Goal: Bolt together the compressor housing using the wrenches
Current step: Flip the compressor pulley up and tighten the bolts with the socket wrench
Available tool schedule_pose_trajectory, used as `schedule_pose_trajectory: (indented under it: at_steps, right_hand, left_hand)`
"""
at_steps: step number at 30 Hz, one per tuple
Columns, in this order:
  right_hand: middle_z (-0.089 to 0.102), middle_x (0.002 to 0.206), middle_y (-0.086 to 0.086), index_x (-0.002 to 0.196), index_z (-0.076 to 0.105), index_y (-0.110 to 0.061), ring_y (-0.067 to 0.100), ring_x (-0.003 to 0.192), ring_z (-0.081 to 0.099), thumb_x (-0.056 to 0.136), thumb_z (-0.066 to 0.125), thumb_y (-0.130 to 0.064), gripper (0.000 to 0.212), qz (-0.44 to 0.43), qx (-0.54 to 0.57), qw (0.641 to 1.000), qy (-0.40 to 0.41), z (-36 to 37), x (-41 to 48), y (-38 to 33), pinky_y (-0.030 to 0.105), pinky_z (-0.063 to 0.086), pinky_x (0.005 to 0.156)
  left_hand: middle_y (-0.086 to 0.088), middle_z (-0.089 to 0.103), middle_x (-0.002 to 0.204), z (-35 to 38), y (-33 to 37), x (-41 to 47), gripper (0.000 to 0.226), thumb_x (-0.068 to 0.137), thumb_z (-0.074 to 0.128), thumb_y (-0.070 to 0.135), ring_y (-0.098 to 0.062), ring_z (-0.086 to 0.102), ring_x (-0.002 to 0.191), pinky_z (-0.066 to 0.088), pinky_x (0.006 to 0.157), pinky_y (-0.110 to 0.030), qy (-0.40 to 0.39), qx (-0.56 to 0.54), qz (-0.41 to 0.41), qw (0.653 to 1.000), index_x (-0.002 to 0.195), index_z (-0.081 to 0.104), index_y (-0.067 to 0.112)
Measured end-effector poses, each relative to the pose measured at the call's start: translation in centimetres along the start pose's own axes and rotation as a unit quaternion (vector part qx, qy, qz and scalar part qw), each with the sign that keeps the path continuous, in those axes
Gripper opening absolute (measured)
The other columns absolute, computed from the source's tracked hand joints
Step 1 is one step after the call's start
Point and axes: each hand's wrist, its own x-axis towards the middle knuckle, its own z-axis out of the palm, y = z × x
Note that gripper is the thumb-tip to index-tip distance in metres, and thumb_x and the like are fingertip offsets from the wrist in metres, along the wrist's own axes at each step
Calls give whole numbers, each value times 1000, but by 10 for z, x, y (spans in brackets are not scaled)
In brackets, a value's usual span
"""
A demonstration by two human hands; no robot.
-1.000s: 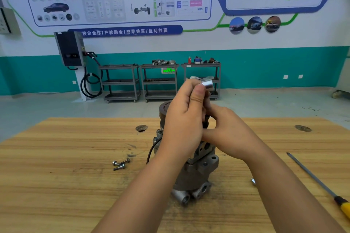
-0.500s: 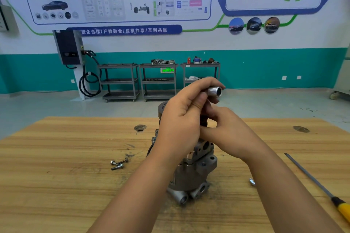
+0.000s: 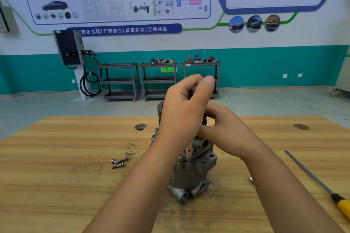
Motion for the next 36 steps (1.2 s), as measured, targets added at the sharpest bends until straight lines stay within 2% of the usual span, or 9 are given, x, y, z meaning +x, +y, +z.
schedule_pose_trajectory:
  at_steps: [4,6,8,12,16,20,23,30,36]
  right_hand:
    - [66,88,-22,92,60,-39,-4,83,60,69,57,-46,25,8,9,1000,-18,-4,-2,2,11,46,67]
    - [67,98,-19,98,64,-39,-3,95,61,74,60,-44,24,21,25,999,-35,-7,-2,3,20,49,81]
    - [67,105,-19,103,64,-39,-2,104,59,78,61,-40,25,30,29,999,-35,-8,-2,5,29,47,93]
    - [66,109,-17,109,63,-37,2,106,58,85,62,-25,27,29,21,999,-31,-7,-2,4,41,49,93]
    - [63,117,-21,117,61,-40,-3,113,54,88,60,-26,33,28,15,999,-35,-8,-2,7,36,46,99]
    - [64,111,-26,108,61,-51,-6,108,56,89,58,-28,29,21,39,998,-37,-10,-2,8,21,46,93]
    - [66,101,-29,95,62,-59,-6,97,59,85,51,-32,30,8,60,997,-42,-11,-4,3,8,46,78]
    - [65,106,-28,98,63,-58,-8,106,57,85,48,-58,20,26,111,992,-45,-12,-5,4,7,42,82]
    - [67,101,-25,97,66,-45,-8,102,59,88,47,-44,21,25,136,989,-46,-9,-6,6,5,41,81]
  left_hand:
    - [4,33,59,-5,-4,4,17,82,42,30,-10,29,48,24,50,-27,-43,18,-9,999,69,40,19]
    - [6,38,60,-7,-6,5,7,81,38,32,-8,30,47,26,47,-24,-16,-12,-28,999,80,40,25]
    - [8,39,60,-8,-7,5,10,81,38,33,-7,30,46,28,44,-20,8,-61,-41,997,85,35,24]
    - [3,41,67,0,-15,-3,28,80,41,52,-11,35,52,31,51,-29,83,-20,24,996,85,33,25]
    - [6,46,67,8,-21,-11,26,85,38,51,-13,42,56,37,54,-38,184,17,85,979,83,40,25]
    - [10,51,72,17,-21,-10,26,91,28,47,-12,51,65,44,61,-31,224,94,96,965,81,44,29]
    - [15,41,64,28,-16,-10,29,91,24,45,-4,41,59,35,56,-21,208,79,89,971,75,40,26]
    - [11,28,48,21,-7,0,42,84,37,54,-7,27,48,25,49,-29,138,27,48,989,56,31,23]
    - [9,24,47,5,-10,10,34,83,31,33,-7,22,43,23,39,-16,34,-121,-45,991,52,32,20]
